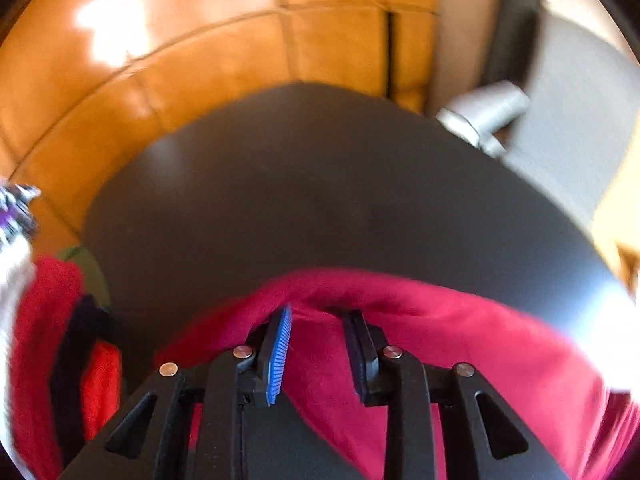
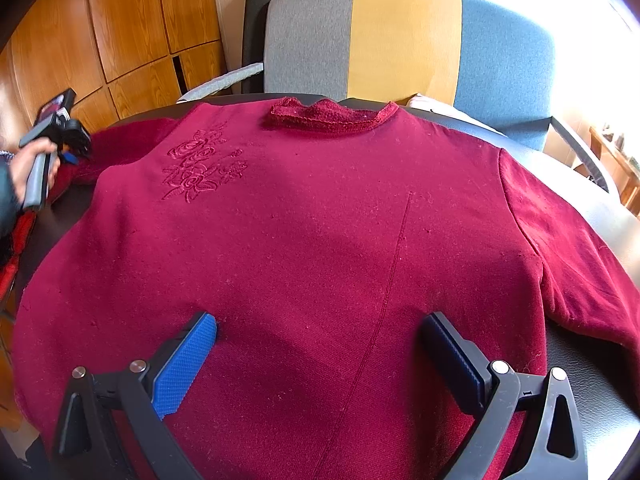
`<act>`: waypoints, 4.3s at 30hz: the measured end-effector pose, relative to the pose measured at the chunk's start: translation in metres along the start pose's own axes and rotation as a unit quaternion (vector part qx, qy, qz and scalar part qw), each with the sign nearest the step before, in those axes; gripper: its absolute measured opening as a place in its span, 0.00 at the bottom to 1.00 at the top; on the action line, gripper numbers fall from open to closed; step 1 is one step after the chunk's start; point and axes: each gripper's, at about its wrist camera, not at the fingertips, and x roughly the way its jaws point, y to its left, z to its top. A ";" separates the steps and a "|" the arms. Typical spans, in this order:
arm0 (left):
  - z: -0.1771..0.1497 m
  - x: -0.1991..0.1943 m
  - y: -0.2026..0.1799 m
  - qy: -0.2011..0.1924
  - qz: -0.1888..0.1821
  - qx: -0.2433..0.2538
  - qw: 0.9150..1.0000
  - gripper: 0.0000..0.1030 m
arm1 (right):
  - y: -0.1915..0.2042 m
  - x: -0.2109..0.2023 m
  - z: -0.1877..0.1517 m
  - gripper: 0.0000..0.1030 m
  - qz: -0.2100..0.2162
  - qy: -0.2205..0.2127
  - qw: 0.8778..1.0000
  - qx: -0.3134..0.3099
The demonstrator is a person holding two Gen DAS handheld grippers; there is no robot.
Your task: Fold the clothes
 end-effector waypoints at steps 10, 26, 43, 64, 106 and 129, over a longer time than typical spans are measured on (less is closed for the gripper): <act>0.002 -0.032 0.012 -0.043 -0.032 -0.001 0.999 0.27 | -0.001 0.000 0.000 1.00 0.002 -0.002 1.000 0.001; -0.023 0.002 0.008 0.065 -0.004 0.003 0.998 0.31 | 0.001 0.005 0.003 1.00 -0.013 0.006 1.000 -0.003; -0.264 -0.183 -0.112 -0.020 -0.288 0.275 0.917 0.36 | -0.001 -0.009 -0.005 1.00 0.004 0.005 1.000 0.010; -0.269 -0.184 -0.113 -0.060 -0.254 0.283 0.923 0.41 | -0.247 -0.067 -0.054 1.00 -0.220 0.028 0.943 0.247; -0.264 -0.185 -0.110 -0.043 -0.282 0.246 0.926 0.42 | -0.413 -0.152 -0.106 0.20 -0.256 -0.054 0.852 0.454; -0.258 -0.183 -0.098 -0.025 -0.325 0.214 0.921 0.43 | -0.196 -0.057 0.030 0.22 -0.007 -0.075 0.945 0.318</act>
